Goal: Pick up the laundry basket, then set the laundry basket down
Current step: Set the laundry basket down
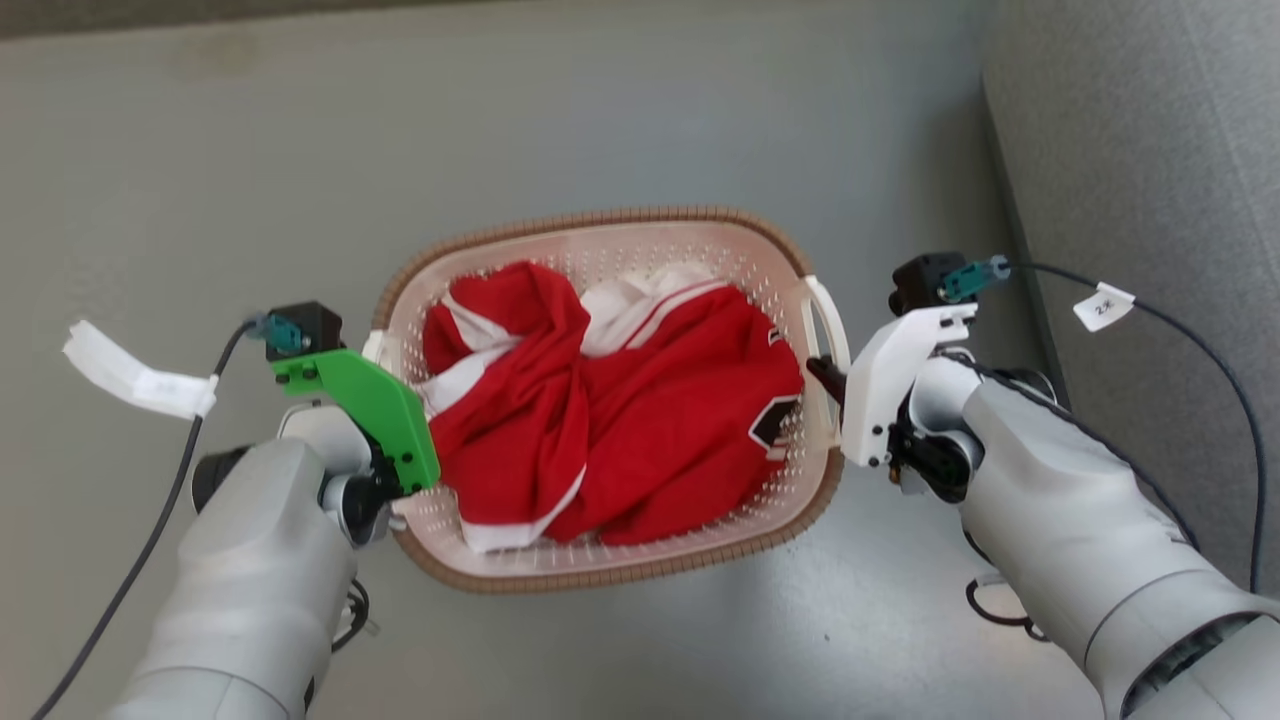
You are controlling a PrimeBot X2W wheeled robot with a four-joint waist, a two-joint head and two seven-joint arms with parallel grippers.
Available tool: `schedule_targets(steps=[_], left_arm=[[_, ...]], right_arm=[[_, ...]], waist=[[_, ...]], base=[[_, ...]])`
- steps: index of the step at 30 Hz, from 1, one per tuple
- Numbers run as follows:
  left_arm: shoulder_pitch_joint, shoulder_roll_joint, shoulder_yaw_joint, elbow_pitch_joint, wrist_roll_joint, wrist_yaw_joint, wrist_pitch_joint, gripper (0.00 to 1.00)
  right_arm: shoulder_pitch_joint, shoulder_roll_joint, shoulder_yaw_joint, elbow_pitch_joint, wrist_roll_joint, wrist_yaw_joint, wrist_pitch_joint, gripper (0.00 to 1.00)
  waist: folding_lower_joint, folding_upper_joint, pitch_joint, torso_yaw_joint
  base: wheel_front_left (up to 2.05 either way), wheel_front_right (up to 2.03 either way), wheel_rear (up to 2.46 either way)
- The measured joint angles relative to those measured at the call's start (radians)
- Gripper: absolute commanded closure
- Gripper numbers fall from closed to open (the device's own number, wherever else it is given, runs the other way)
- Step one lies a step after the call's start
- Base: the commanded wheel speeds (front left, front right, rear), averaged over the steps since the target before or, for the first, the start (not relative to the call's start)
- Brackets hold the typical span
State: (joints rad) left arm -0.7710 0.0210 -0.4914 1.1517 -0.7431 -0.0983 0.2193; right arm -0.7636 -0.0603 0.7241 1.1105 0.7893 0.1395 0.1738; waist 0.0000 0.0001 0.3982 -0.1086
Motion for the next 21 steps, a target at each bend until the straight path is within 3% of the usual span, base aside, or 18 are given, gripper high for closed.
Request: schedule_targets(steps=[21], left_arm=[[-0.132,-0.002,-0.011,0.000,0.035,0.034,-0.102,1.00]], right_arm=[[-0.114,-0.014,0.019,0.002,-0.024,-0.002,-0.084,1.00]], waist=[[0.0002,0.0000,0.275,0.003]], base=[[0.00,0.00,0.00]])
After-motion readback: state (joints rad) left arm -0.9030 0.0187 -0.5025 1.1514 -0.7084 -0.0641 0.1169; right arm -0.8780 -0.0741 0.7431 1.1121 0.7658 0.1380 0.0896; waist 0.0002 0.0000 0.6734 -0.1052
